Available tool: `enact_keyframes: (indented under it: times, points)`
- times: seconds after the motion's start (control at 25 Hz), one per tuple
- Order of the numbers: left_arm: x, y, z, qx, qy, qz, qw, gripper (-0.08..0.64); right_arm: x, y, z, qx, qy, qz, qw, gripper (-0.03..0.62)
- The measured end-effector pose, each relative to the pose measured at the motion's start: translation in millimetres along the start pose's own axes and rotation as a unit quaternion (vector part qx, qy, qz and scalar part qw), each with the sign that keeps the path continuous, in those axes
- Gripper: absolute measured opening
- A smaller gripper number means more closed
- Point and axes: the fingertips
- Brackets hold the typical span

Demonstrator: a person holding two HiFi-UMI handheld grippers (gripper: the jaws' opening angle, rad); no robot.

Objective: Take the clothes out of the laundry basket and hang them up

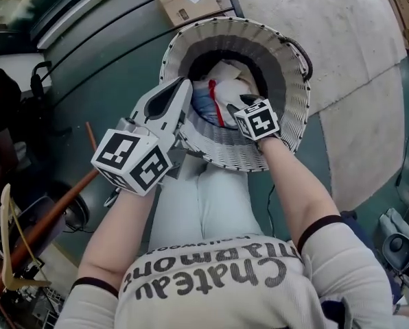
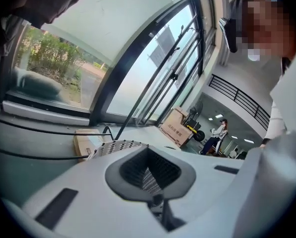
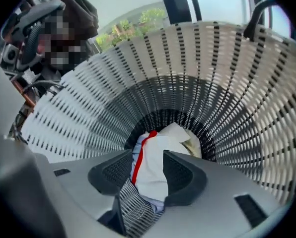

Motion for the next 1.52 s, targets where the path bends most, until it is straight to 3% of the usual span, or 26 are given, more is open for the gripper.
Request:
enact_keyframes:
  times: [0.12, 0.32, 0.48, 0.6, 0.64, 0.84, 0.92, 1.08, 1.32, 1.52]
  points:
    - [-1.2, -8.6, -1.4, 0.013, 0.002, -0.019, 0.9997, 0.008, 16.5, -32.2, -10.8, 0.006, 0.012, 0.031, 0.999, 0.209]
    - [-7.4, -23.0, -10.2, 0.032, -0.031, -0.057, 0.9974, 0.008, 41.3, -68.0, -25.5, 0.013, 0.048, 0.077, 0.996, 0.210]
    - [-0.7, -26.6, -3.4, 0.024, -0.029, -0.066, 0.9971, 0.008, 53.4, -87.2, -36.1, 0.034, 0.060, 0.101, 0.993, 0.195]
    - [4.5, -25.1, 2.4, 0.014, -0.029, -0.066, 0.9973, 0.008, 55.8, -88.8, -37.9, 0.046, 0.050, 0.101, 0.993, 0.060]
    - [3.2, -22.2, 2.9, 0.009, -0.025, -0.066, 0.9974, 0.008, 53.2, -82.5, -36.9, 0.052, 0.045, 0.097, 0.993, 0.043]
    - [-21.2, 3.3, -8.7, -0.051, -0.033, -0.075, 0.9953, 0.008, 29.6, -7.9, -17.0, 0.050, 0.001, 0.053, 0.997, 0.038]
    - [-32.3, 14.7, -17.7, -0.057, -0.033, -0.081, 0.9946, 0.008, 16.7, 31.9, -7.5, 0.041, -0.019, 0.030, 0.999, 0.038]
    - [-58.3, 38.2, -44.5, -0.031, -0.059, -0.086, 0.9940, 0.008, -7.6, 105.6, 14.7, 0.028, -0.037, 0.003, 0.999, 0.037]
    - [-100.9, 75.1, -88.2, 0.008, -0.084, -0.091, 0.9923, 0.009, -43.4, 202.8, 45.5, 0.037, -0.013, -0.032, 0.999, 0.037]
    - [-148.5, 98.1, -110.8, 0.025, -0.108, -0.113, 0.9874, 0.009, -95.3, 271.0, 64.7, 0.026, -0.017, -0.100, 0.995, 0.037]
Point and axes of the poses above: the fingertips, and each gripper's own axes: y backward along the fingers, z to its left, x out of its underside, and after that the axes turned 1 degree about z, right-handed
